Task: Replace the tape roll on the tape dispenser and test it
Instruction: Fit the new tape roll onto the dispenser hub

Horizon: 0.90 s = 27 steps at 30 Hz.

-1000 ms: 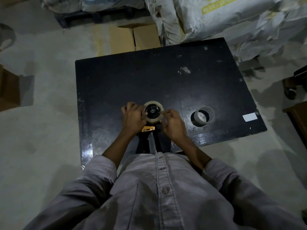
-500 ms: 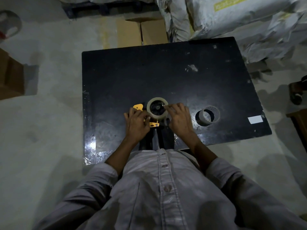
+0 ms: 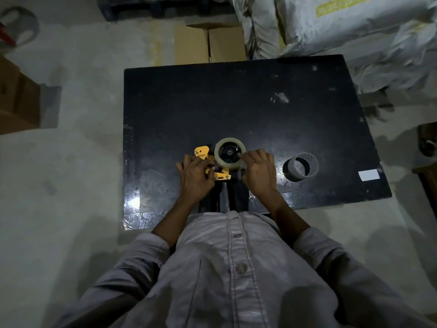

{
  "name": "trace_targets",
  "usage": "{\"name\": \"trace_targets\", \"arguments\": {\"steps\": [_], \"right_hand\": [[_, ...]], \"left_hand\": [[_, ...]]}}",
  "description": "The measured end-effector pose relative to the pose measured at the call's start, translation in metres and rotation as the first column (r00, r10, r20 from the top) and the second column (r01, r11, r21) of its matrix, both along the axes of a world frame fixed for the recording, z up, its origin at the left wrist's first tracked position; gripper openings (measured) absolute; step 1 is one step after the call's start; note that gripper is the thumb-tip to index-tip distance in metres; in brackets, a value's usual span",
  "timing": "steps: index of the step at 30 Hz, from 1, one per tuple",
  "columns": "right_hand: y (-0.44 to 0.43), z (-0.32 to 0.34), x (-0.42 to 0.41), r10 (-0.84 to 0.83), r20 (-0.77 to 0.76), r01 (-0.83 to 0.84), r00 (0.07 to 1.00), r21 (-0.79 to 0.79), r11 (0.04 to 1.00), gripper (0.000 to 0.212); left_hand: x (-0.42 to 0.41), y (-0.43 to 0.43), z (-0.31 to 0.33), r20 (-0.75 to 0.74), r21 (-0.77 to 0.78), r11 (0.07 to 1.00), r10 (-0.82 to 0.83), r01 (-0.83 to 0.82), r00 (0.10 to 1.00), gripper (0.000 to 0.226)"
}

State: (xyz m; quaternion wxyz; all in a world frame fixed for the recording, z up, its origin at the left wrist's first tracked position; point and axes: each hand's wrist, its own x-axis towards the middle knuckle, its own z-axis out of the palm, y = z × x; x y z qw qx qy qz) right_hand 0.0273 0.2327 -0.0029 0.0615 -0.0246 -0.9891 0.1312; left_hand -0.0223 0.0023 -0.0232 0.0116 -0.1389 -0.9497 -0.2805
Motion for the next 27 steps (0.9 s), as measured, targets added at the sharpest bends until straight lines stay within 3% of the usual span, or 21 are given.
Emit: {"name": "trace_targets", "arguments": {"steps": [3, 15, 22, 27], "right_hand": [[0.003, -0.007, 0.003, -0.060, 0.045, 0.061, 0.997, -0.006, 0.998, 0.049], [0.001, -0.005, 0.000, -0.105, 0.159, 0.109, 0.982, -0.012, 0.994, 0.077], [0.002, -0.006, 0.001, -0.101, 0.158, 0.112, 0.982, -0.063, 0.992, 0.087], [0.003, -0.003, 0.000, -0.095, 0.164, 0.107, 0.982, -0.064, 0.992, 0.084]], "left_hand": [[0.000, -0.003, -0.004, 0.003, -0.004, 1.000, 0.016, -0.016, 1.000, 0.018], [-0.010, 0.003, -0.001, -0.092, -0.117, 0.991, 0.056, -0.067, 0.994, 0.025], [-0.033, 0.018, 0.011, 0.086, -0.312, 0.950, 0.038, -0.009, 0.996, 0.036], [-0.034, 0.024, 0.005, 0.085, -0.349, 0.937, 0.019, 0.012, 0.996, 0.019]]}}
